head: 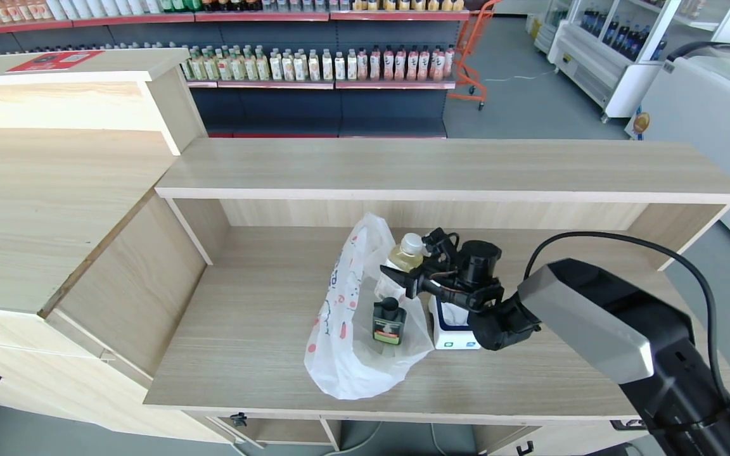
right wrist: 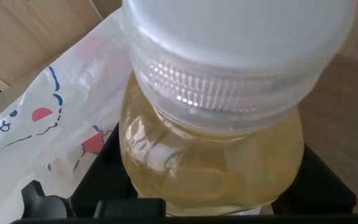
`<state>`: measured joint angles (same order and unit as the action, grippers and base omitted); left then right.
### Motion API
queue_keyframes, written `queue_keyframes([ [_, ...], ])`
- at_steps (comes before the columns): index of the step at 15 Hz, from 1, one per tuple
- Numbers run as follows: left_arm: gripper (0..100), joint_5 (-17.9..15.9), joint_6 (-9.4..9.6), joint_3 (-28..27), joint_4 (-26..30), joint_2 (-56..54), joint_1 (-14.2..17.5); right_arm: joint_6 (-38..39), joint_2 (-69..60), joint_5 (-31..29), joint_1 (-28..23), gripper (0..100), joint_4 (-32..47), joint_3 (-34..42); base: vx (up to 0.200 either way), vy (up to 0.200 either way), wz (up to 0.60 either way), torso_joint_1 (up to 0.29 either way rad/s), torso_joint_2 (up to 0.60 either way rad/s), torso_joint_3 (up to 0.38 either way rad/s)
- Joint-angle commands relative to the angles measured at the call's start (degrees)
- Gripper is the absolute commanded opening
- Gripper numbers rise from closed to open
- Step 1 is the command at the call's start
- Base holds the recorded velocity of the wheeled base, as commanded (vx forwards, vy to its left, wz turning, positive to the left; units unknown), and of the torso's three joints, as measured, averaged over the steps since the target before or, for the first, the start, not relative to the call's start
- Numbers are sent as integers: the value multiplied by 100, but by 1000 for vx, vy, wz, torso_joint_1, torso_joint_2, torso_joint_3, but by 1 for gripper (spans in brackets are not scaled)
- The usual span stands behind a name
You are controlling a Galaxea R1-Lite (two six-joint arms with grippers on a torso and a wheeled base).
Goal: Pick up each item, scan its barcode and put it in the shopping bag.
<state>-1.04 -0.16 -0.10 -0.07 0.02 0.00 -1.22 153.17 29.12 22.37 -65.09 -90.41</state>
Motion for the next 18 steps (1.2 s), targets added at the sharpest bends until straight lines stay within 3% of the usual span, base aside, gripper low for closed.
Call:
queue_keyframes([
  [1,100,-2,-2,1,-1,-2,0,-19,204,6,22,0,5,-179,0,0,0,0,0,0],
  [12,100,-2,-2,1,-1,-2,0,-274,494,6,22,0,189,-733,0,0,0,0,0,0],
  [13,100,-2,-2,1,-1,-2,0,-274,476,6,13,100,216,-733,0,0,0,0,0,0],
  [18,100,-2,-2,1,-1,-2,0,-80,204,-3,22,100,224,-671,0,0,0,0,0,0],
])
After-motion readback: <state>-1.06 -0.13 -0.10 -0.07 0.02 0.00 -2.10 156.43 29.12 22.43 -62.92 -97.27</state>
